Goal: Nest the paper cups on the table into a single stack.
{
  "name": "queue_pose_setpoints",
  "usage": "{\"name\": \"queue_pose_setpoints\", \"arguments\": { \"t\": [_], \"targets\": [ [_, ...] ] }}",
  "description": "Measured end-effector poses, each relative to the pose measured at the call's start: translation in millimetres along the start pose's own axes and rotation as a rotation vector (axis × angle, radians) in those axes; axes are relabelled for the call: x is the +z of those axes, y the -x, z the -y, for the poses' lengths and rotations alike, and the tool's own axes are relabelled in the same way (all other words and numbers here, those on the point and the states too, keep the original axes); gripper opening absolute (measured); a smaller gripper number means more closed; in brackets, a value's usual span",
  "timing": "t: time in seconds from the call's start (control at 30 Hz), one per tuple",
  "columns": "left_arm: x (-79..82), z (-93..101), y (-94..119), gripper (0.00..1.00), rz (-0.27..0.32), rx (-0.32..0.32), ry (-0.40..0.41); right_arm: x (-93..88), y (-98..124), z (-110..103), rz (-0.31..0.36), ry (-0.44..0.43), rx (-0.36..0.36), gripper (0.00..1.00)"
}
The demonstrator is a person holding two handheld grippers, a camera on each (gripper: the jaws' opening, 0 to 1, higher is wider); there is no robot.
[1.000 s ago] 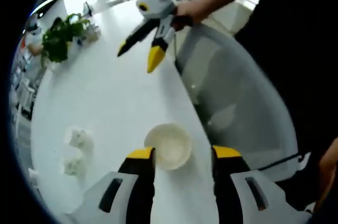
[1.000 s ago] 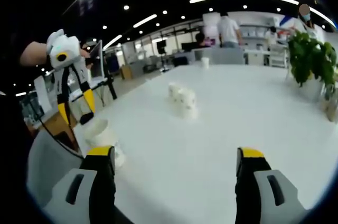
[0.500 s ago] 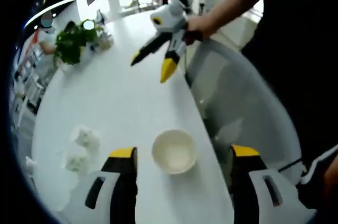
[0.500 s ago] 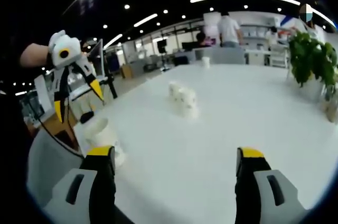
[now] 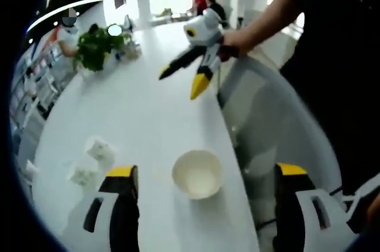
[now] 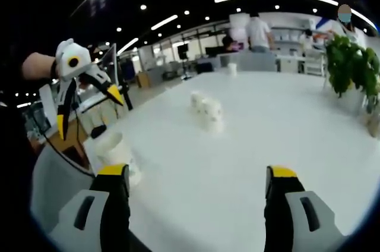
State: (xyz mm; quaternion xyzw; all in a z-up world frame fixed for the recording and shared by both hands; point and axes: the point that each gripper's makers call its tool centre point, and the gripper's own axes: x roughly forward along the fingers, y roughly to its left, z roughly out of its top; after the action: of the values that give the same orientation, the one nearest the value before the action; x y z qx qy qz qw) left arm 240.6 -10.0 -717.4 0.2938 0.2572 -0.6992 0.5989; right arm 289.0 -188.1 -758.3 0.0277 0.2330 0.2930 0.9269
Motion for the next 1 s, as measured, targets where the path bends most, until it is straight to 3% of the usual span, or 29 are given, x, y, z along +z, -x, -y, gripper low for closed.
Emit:
{"name": "queue_pose_setpoints", "arguments": {
  "t": [0.17, 0.57, 1.0],
  "targets": [
    [3.5, -3.4, 4.5, 0.99, 0.052, 0.024, 0.067, -0.4, 1.5, 1.6, 0.002, -0.005, -0.004, 0.93],
    [7.8, -18.5, 14.0, 0.99, 0.128, 0.112, 0.139, -0.3, 0.6, -2.0, -0.003, 0.001, 0.004, 0.93],
    [1.4, -42.9, 33.8, 0.99, 0.259, 0.28, 0.246, 0.7, 0.1, -3.7, -0.003, 0.003, 0.011, 0.93]
  ]
}}
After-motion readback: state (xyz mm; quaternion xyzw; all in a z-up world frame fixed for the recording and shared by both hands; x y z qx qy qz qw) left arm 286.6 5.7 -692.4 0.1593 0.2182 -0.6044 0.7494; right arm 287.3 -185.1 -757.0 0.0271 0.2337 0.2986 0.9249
